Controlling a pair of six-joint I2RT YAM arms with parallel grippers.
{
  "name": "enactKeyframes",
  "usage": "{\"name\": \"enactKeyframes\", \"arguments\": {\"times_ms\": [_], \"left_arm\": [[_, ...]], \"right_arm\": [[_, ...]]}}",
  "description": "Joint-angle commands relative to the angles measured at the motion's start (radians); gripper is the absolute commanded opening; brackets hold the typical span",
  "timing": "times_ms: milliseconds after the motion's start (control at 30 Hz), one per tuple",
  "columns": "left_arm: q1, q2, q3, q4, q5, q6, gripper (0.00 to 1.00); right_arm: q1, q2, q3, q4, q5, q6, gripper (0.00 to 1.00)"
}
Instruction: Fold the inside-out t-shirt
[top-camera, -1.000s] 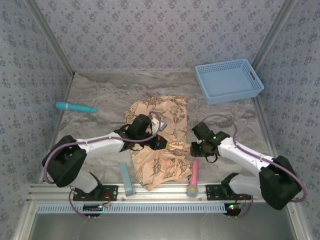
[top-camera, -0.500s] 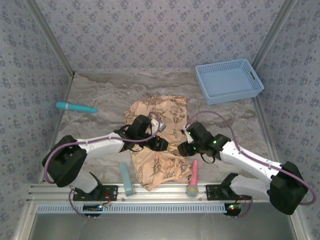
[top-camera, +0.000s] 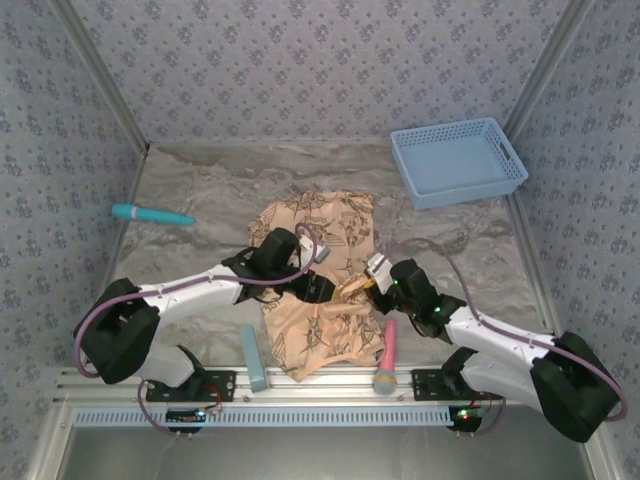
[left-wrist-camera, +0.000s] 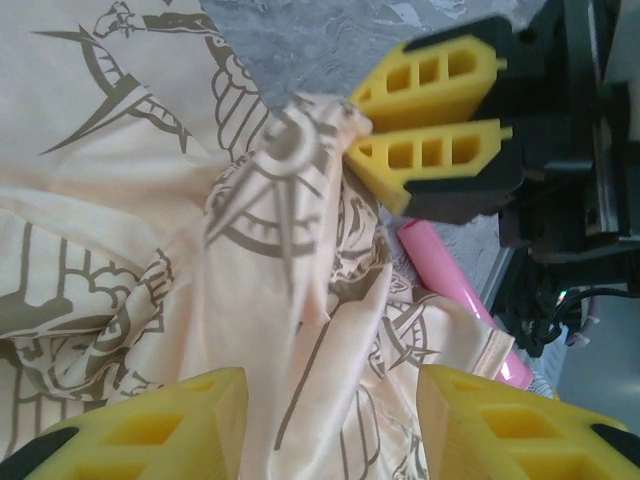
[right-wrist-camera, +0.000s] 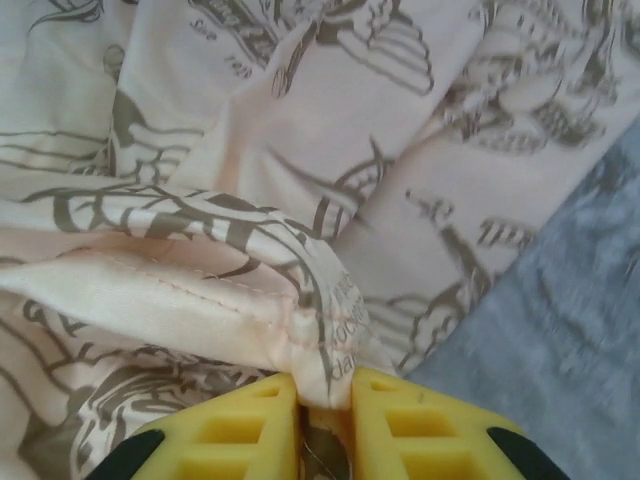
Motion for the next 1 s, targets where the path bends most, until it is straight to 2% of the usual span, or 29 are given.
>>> {"name": "enactKeyframes", "arguments": {"times_ms": [0, 133, 267, 367, 500, 567, 667, 967], "left_arm": [[-0.013, -0.009, 0.073, -0.075, -0.034, 0.079, 0.5], [-0.036, 0.016, 0.142, -0.124, -0.108, 0.147, 0.5], [-0.039, 0.073, 0.166, -0.07, -0.112, 0.128, 0.5], [-0.05, 0.128, 0.188, -0.05, -0.121, 0.126, 0.5], [-0.086, 0.202, 0.287, -0.165, -0.188, 0.199, 0.51], [-0.111, 0.233, 0.33, -0.209, -0.222, 0.236, 0.52], [-0.128, 0.277, 0.392, -0.258, -0.248, 0.262, 0.52], [-0.15, 0.398, 0.553, -0.38, -0.338, 0.31, 0.51]], "right_arm": [[-0.012, 0.03, 0.108, 0.12, -0.056, -0.145, 0.23], [-0.052, 0.05, 0.156, 0.123, -0.166, -0.177, 0.35], [-0.086, 0.083, 0.171, 0.125, -0.191, -0.157, 0.4], [-0.127, 0.078, 0.189, 0.071, -0.171, -0.05, 0.44], [-0.205, 0.029, 0.258, -0.215, -0.164, 0.183, 0.5], [-0.249, 0.021, 0.303, -0.376, -0.144, 0.327, 0.5], [-0.324, 0.033, 0.333, -0.526, -0.26, 0.4, 0.5], [-0.336, -0.039, 0.246, -0.519, -0.27, 0.425, 0.5]]}}
